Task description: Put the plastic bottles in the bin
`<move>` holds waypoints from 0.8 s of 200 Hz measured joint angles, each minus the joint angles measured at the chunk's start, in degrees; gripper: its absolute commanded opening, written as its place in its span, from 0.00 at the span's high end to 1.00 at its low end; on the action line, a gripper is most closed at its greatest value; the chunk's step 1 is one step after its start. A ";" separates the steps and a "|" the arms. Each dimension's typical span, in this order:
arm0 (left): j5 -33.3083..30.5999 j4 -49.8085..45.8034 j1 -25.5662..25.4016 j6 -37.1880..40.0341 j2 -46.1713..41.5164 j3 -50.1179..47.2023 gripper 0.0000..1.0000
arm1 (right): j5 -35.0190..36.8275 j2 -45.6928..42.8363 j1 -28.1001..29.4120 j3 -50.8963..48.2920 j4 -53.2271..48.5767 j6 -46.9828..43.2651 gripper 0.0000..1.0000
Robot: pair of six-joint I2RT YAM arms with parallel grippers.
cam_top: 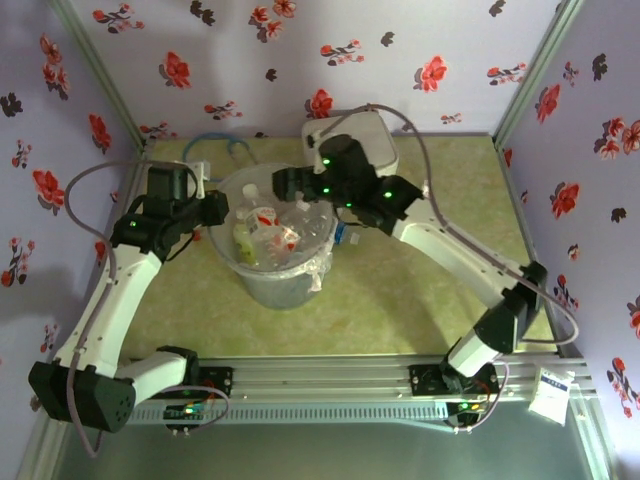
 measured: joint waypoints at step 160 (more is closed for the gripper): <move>2.23 1.60 -2.80 0.35 5.81 3.56 1.00 | -4.81 -18.71 -33.70 -36.15 0.26 20.02 0.01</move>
